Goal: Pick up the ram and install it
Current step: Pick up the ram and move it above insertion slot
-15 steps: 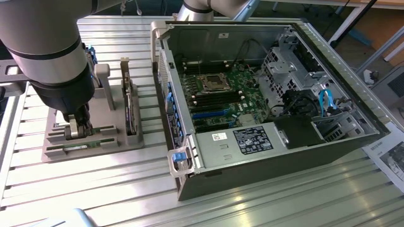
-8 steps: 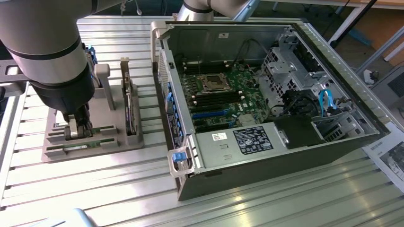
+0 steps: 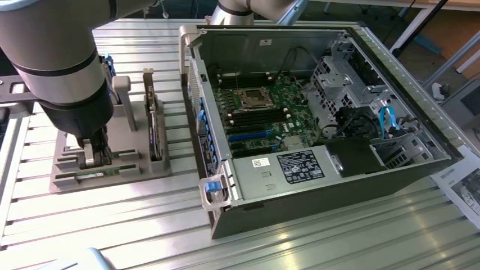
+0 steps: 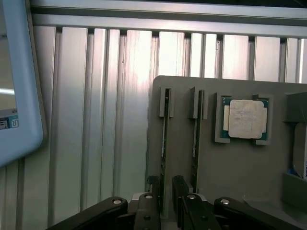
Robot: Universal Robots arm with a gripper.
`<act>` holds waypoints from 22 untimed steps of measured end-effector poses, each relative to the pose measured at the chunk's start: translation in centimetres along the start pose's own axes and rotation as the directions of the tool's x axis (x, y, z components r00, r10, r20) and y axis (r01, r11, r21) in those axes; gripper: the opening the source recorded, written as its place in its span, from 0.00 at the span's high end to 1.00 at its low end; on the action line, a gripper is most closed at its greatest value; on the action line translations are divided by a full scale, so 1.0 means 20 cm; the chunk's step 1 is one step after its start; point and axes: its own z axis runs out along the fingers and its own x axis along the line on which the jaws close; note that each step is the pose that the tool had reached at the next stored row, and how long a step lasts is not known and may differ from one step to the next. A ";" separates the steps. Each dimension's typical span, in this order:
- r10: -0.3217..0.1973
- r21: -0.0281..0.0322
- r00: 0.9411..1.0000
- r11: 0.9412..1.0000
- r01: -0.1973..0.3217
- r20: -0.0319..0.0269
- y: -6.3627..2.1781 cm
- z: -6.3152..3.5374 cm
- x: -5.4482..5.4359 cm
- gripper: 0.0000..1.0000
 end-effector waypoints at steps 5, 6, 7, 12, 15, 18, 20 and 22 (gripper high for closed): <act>-0.001 0.003 1.000 1.000 0.001 0.000 -0.001 0.046 0.00 0.75; -0.001 0.003 1.000 1.000 0.001 0.000 -0.002 0.054 0.00 0.75; -0.001 0.003 1.000 1.000 0.001 0.000 -0.002 0.062 0.00 0.75; -0.001 0.004 1.000 1.000 0.001 0.000 -0.003 0.103 0.00 0.75; -0.002 0.004 1.000 1.000 0.002 0.000 -0.005 0.137 0.01 0.75; -0.002 0.004 1.000 1.000 0.002 0.000 -0.005 0.155 0.01 0.75; -0.002 0.003 1.000 1.000 0.002 0.000 -0.005 0.156 0.01 0.75; -0.002 0.003 1.000 1.000 0.002 0.000 -0.005 0.156 0.01 0.75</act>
